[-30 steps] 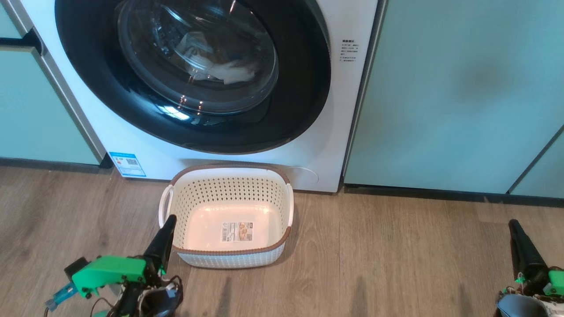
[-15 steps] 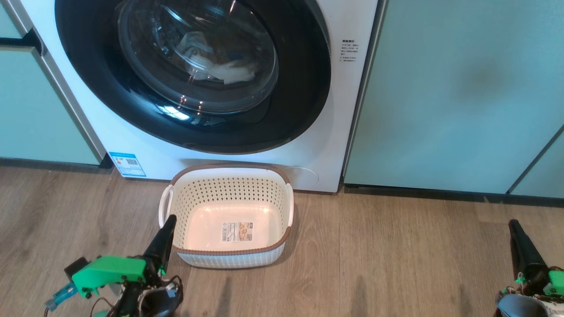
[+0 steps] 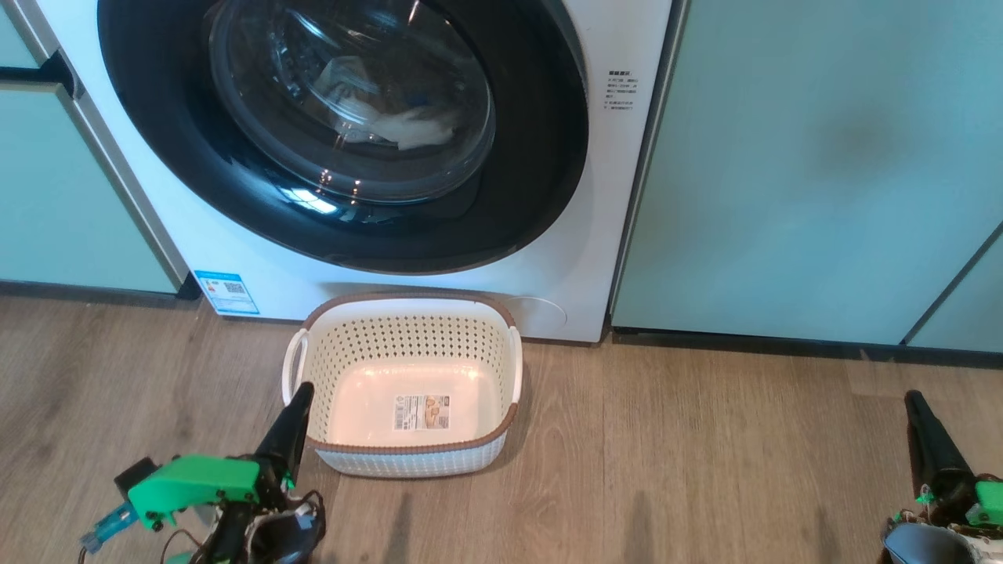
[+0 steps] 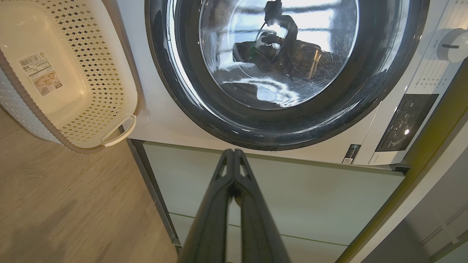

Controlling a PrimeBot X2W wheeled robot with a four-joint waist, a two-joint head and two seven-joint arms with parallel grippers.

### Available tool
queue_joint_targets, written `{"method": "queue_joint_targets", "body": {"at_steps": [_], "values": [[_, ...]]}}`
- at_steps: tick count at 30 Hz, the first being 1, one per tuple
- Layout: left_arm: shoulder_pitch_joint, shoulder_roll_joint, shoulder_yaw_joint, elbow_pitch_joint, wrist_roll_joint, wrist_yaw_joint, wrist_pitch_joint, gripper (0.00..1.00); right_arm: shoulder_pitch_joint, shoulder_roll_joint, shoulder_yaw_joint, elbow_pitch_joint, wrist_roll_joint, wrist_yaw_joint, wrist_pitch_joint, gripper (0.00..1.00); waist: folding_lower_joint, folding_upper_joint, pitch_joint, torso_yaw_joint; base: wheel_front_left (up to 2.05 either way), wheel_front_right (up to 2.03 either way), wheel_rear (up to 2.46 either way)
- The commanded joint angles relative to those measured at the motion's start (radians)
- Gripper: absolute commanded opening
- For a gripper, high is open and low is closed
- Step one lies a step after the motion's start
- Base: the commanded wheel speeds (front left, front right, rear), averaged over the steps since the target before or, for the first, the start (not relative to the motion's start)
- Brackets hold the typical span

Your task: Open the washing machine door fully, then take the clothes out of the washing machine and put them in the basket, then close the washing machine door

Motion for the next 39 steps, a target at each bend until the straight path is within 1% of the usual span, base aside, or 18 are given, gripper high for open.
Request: {"method": "queue_joint_targets", "body": {"at_steps": [1,6,7,11,39], "values": [[-0.058,0.008,0.031,-0.032,0.01,-0.007,0.007,0.0,-0.055,-0.009,0.015,-0.035,-0.01,-0.003,0.006,0.0,0.0,0.0,0.0,0.0,0.0,0.0,0.0],[-0.058,0.008,0.031,-0.032,0.01,-0.007,0.007,0.0,-0.055,-0.009,0.015,-0.035,-0.01,-0.003,0.006,0.0,0.0,0.0,0.0,0.0,0.0,0.0,0.0],[0.0,0.0,0.0,0.0,0.0,0.0,0.0,1.0,0.0,0.0,0.0,0.0,0.0,0.0,0.0,1.0,0.0,0.0,0.0,0.0,0.0,0.0,0.0],[0.024,-0.007,-0.001,0.046,0.0,0.003,-0.001,1.0,0.026,0.015,0.004,0.046,0.0,0.0,-0.001,1.0,0.0,0.0,0.0,0.0,0.0,0.0,0.0],[-0.024,-0.003,-0.039,0.01,0.01,0.001,-0.047,1.0,-0.01,0.004,0.015,0.005,-0.018,0.0,-0.038,1.0,0.0,0.0,0.007,0.0,0.0,0.0,0.0]]}}
